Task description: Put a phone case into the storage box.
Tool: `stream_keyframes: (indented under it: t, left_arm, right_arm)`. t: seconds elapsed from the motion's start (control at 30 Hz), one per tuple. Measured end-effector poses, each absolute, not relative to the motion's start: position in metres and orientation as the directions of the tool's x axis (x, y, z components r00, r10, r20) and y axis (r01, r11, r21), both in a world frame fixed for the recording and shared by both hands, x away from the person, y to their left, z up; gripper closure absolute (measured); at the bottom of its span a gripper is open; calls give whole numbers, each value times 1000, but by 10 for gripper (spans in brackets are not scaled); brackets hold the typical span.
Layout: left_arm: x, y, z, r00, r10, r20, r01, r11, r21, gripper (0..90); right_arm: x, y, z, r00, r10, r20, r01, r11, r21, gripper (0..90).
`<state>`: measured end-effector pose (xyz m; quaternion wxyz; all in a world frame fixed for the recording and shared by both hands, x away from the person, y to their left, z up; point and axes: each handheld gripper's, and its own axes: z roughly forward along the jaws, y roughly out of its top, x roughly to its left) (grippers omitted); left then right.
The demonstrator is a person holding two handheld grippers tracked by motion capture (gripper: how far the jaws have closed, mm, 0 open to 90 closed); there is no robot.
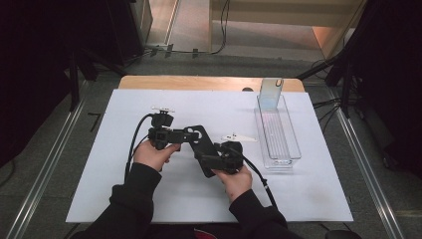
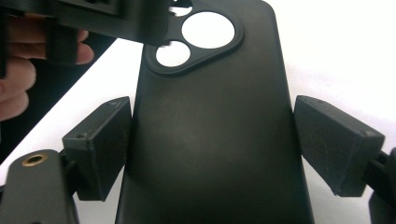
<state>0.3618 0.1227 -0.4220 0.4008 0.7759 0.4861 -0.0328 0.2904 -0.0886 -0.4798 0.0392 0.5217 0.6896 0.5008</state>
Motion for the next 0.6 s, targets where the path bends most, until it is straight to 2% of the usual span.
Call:
stream_keyframes:
  t: [0.23, 0.33, 0.47, 0.6]
  left_arm:
    - [366, 118, -425, 491, 721, -489, 804, -159, 573, 382]
    - [366, 118, -425, 478, 715, -510, 812, -138, 567, 519]
    - [366, 121, -426, 457, 661, -595, 825, -65, 562, 743]
    - [366, 122, -425, 447, 619, -647, 837, -33, 546, 793]
  right_arm:
    - [287, -84, -479, -443, 742, 503, 673, -95, 734, 130]
    - [286, -82, -478, -450, 740, 500, 659, -102, 745, 129]
    - [285, -82, -478, -454, 746, 487, 639, -108, 761, 127]
    - [285, -80, -480, -463, 752, 469, 628, -95, 772, 121]
